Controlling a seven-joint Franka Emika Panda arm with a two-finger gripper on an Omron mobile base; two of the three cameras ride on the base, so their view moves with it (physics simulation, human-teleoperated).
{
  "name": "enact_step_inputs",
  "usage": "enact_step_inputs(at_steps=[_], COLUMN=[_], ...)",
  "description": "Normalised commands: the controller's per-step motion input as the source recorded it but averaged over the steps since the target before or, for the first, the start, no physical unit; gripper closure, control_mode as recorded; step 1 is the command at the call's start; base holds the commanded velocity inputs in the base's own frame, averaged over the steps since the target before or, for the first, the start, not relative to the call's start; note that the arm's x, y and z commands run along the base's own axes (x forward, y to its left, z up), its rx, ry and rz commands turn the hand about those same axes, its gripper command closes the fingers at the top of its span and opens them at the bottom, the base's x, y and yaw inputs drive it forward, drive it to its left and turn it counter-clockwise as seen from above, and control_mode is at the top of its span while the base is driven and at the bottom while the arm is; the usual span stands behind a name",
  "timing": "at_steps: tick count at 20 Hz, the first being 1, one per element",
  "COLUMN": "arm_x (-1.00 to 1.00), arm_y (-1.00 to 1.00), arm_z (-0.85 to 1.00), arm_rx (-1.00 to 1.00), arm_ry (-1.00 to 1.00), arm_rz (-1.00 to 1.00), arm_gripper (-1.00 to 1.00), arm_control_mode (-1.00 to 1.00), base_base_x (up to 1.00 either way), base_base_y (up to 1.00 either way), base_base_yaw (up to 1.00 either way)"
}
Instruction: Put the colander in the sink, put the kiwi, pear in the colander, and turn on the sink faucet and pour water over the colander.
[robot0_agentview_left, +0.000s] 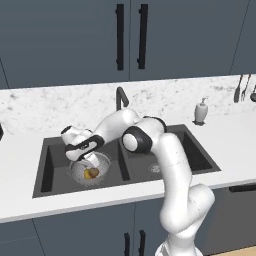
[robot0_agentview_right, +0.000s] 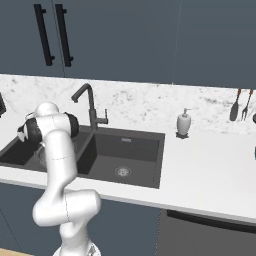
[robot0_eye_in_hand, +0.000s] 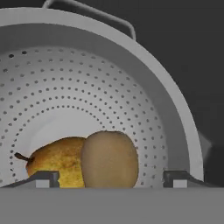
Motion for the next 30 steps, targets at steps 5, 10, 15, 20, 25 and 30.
enact_step_inputs(at_steps=[5,10,15,20,25,30], arm_x=[-0.31,-0.52,-0.70,-0.55,-0.25,-0.20], arm_y=[-0.15,-0.01,0.00,0.00,-0.06,-0.32], arm_z=[0.38,0.72,0.97,1.00,1.00,1.00], arm_rx=[0.00,0.00,0.00,0.07,0.10,0.07], arm_ry=[-0.16,-0.18,-0.21,-0.18,-0.12,-0.06], arm_rz=[0.00,0.00,0.05,0.17,0.21,0.22], arm_gripper=[-1.00,-1.00,-1.00,-1.00,-1.00,-1.00], arm_control_mode=[-1.00,-1.00,-1.00,-1.00,-1.00,-1.00], base_base_x=[0.00,0.00,0.00,0.00,0.00,0.00], base_base_y=[0.00,0.00,0.00,0.00,0.00,0.00], base_base_yaw=[0.00,0.00,0.00,0.00,0.00,0.00])
